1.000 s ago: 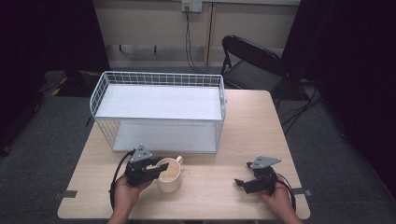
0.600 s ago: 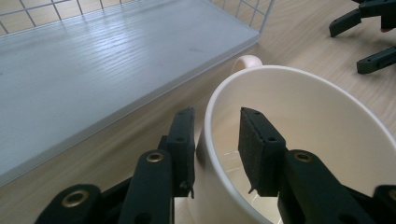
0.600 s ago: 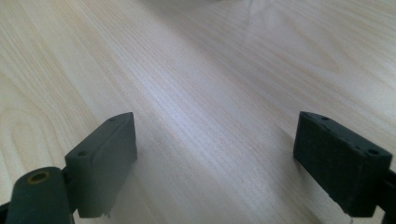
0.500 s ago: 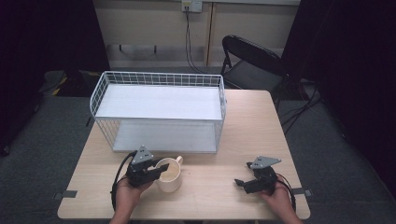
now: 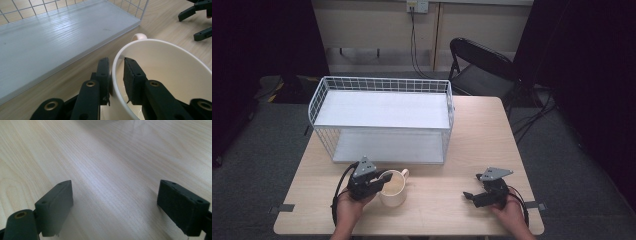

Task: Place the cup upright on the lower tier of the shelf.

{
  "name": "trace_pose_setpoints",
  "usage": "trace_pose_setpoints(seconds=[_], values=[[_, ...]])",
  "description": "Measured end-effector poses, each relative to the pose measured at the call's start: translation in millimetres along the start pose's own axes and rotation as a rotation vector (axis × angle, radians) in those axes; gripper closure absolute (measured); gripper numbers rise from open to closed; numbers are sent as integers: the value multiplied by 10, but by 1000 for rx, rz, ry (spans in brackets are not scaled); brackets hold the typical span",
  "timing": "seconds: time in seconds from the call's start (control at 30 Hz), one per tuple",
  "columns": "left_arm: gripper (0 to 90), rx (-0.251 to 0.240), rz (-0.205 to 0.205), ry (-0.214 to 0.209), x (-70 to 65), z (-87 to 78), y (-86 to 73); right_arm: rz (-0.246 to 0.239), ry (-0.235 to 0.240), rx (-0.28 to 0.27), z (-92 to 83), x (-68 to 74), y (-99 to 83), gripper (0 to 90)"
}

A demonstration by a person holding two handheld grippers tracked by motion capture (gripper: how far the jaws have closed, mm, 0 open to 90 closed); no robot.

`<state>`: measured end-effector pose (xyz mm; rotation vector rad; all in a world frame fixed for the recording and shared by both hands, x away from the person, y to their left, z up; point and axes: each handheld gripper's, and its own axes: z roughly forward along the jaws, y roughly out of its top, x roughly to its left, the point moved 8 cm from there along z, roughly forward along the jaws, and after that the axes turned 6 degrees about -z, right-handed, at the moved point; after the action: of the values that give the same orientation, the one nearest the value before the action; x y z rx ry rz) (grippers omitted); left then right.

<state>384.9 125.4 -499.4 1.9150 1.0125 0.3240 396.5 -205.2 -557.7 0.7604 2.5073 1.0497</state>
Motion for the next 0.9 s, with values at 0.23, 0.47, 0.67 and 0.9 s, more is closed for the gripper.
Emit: trace_pose_setpoints(seconds=[0.23, 0.47, 0.67, 0.9], values=[[775, -1, 21, 23, 16, -25, 8, 0, 0, 0, 0, 0, 0, 127], [817, -12, 4, 56, 64, -61, 24, 0, 0, 0, 0, 0, 0, 127], [818, -15, 6, 80, 72, -66, 39, 0, 0, 0, 0, 0, 0, 127], [818, -41, -14, 109, 124, -111, 81, 0, 0, 0, 0, 0, 0, 127]])
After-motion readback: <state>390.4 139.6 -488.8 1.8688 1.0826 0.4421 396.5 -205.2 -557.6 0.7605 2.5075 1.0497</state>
